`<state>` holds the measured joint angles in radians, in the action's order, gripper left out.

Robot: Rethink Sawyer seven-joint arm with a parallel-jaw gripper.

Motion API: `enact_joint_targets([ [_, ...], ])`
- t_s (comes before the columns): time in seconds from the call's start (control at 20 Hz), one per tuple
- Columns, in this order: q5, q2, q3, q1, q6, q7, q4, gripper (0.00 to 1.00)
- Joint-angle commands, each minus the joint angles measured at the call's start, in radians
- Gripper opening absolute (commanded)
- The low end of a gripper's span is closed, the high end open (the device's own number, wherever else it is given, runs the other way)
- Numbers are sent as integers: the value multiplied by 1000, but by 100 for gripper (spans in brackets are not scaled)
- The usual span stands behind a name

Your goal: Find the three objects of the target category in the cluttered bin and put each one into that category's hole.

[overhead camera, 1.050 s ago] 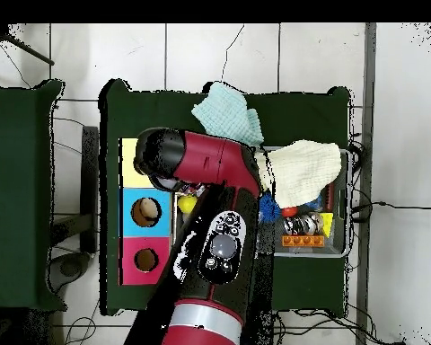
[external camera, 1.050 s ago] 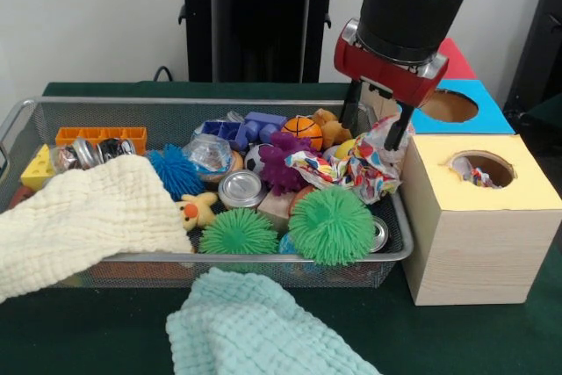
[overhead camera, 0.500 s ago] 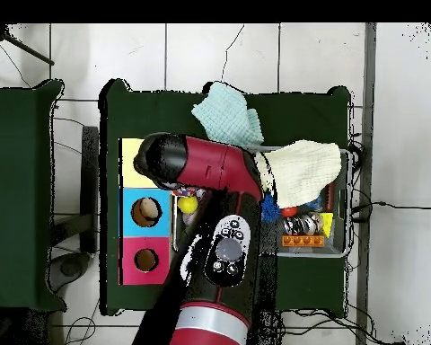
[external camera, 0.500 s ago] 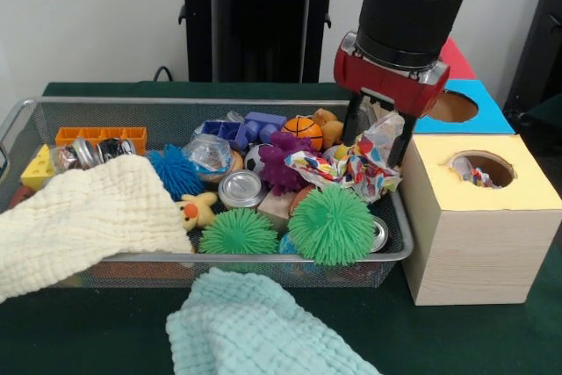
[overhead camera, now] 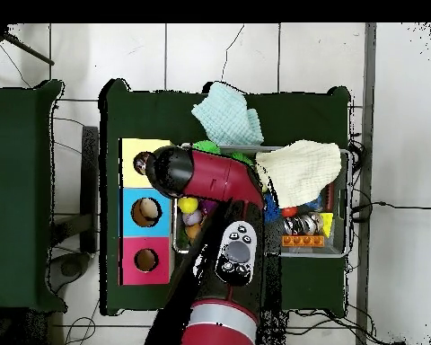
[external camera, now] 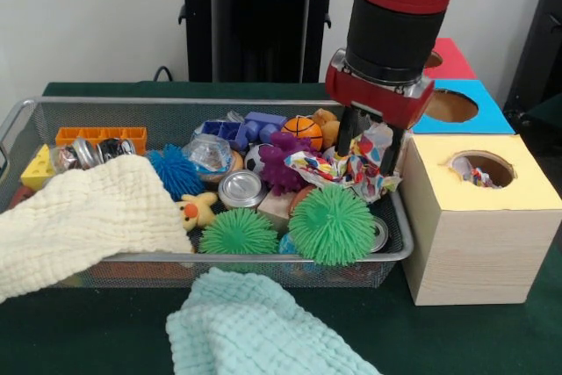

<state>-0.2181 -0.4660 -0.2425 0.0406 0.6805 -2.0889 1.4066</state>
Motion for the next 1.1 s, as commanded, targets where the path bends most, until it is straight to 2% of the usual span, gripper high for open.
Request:
enact_joint_targets([
  [0.05, 3, 9, 143, -44, -78, -60, 186, 100],
  [0.4, 6, -5, 137, 6, -38, -99, 229, 100],
  [0.7, -16, -39, 156, 21, -46, -114, 309, 100],
  [1.05, -7, -43, 205, -16, -166, -87, 394, 100],
  [1.1, -7, -43, 211, -21, -178, -88, 402, 0],
])
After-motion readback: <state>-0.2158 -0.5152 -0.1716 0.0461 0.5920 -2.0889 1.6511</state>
